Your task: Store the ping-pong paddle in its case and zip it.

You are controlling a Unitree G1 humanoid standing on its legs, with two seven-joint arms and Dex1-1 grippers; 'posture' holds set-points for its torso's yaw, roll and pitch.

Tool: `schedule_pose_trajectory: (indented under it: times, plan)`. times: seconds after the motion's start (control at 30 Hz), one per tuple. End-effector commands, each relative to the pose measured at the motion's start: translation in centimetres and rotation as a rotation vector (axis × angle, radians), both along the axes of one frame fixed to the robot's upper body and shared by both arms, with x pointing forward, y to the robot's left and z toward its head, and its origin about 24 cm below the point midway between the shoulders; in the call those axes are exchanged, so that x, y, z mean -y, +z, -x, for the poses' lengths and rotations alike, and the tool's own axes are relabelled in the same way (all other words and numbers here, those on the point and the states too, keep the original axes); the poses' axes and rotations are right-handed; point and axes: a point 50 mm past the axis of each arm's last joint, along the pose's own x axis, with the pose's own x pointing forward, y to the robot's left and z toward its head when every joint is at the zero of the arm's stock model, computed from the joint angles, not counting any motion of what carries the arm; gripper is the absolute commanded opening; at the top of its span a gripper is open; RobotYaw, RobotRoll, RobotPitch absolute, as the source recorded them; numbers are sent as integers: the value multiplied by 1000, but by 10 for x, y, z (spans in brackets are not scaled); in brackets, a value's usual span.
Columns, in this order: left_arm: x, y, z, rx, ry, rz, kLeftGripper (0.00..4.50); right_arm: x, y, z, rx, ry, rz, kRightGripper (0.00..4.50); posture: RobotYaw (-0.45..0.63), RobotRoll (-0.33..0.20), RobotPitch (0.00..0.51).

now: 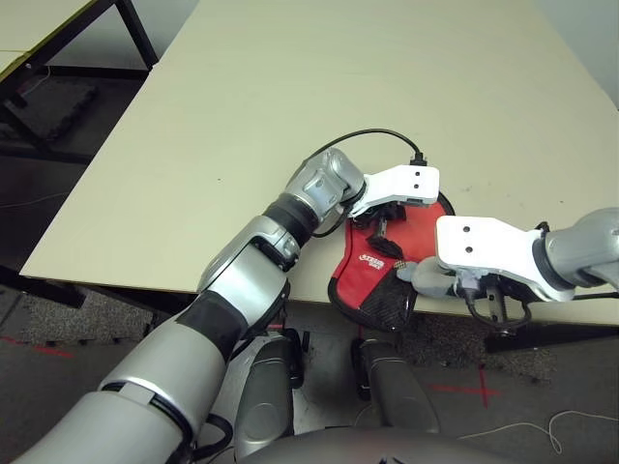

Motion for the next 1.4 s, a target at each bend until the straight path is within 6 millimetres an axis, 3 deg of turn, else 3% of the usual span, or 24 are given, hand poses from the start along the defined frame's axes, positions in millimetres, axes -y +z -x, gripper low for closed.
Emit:
schedule_pose_trajectory:
  times: [0.03, 0.4, 0.6, 0.7, 0.83, 1.0, 1.13, 1.23, 1.3, 1.4]
  plan:
    - [-28, -39, -4, -59, 132, -164, 4500, -9, -11, 21, -184, 164, -33, 0, -233, 0, 238]
    - [-26, -37, -5, -51, 139, -156, 4500, -20, -23, 36, -393, 296, -247, 0, -236, 0, 246]
    - [-26, -36, -6, -52, 146, -150, 4500, -23, -23, 25, -368, 291, -265, 0, -231, 0, 249]
    - [-27, -35, -7, -49, 157, -139, 4500, -18, -12, 9, -315, 229, -264, 980, -209, 0, 236]
    - [-30, -33, -9, -46, 167, -122, 4500, -4, 20, -13, -240, 108, -307, 2543, -199, 0, 231]
    - [-33, -34, -10, -42, 189, -86, 4500, 20, 64, -43, -120, -105, -453, 4446, -182, 0, 214]
    - [-35, -24, -16, -18, 261, 46, 4500, 50, 110, -91, 191, -477, -734, 4446, -156, 0, 195]
    - [-40, -9, -25, 7, 365, 171, 4500, 77, 122, -120, 419, -784, -863, 4446, -148, 0, 190]
    - [-45, 1, -33, 27, 444, 258, 4500, 90, 119, -134, 526, -942, -930, 4446, -141, 0, 185]
    - [-67, 23, -52, 101, 666, 432, 4500, 105, 87, -154, 651, -1193, -981, 4446, -123, 0, 183]
